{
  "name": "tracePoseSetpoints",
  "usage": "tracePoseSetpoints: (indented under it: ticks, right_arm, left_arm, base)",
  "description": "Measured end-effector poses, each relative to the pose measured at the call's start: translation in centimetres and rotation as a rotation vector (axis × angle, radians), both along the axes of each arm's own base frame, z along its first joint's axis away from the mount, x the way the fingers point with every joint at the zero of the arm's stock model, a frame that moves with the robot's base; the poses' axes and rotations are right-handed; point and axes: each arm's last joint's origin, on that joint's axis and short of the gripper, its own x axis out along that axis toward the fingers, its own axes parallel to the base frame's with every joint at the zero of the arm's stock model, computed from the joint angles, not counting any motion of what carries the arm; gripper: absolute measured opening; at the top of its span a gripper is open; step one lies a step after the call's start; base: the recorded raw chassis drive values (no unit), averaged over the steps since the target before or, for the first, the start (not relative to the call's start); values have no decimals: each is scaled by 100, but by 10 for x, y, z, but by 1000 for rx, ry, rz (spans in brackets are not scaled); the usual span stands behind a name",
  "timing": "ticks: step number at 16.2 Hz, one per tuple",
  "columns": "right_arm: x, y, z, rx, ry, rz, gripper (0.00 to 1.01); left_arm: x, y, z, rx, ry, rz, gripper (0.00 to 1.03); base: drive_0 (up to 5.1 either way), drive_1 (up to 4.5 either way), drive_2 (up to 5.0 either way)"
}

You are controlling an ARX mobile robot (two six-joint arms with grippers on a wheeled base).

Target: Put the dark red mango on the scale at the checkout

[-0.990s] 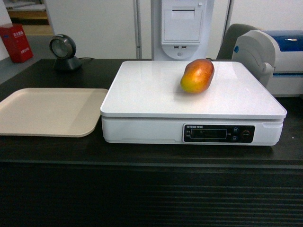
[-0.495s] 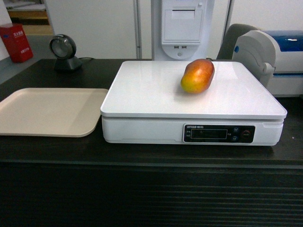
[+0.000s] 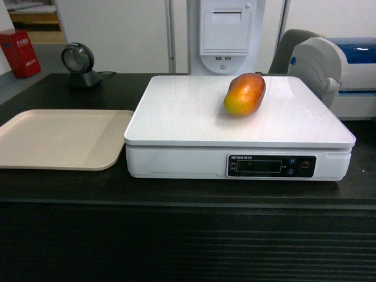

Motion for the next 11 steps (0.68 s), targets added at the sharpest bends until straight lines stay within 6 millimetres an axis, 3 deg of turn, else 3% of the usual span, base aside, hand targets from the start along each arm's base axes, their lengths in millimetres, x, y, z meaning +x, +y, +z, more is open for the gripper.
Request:
tracePoseSetpoints:
  ticks: [1,9,11]
  right_arm:
    - [0,0,0,0,-1,0,98]
    - [0,0,0,0,0,0,98]
    - [0,0,0,0,0,0,98]
  left_arm:
    - [0,0,0,-2,4,-1,7]
    - [0,0,0,-1,3,0,100]
    - [0,0,0,-2,3,0,98]
  base:
    - [0,0,0]
    - [0,0,0]
    - [0,0,0]
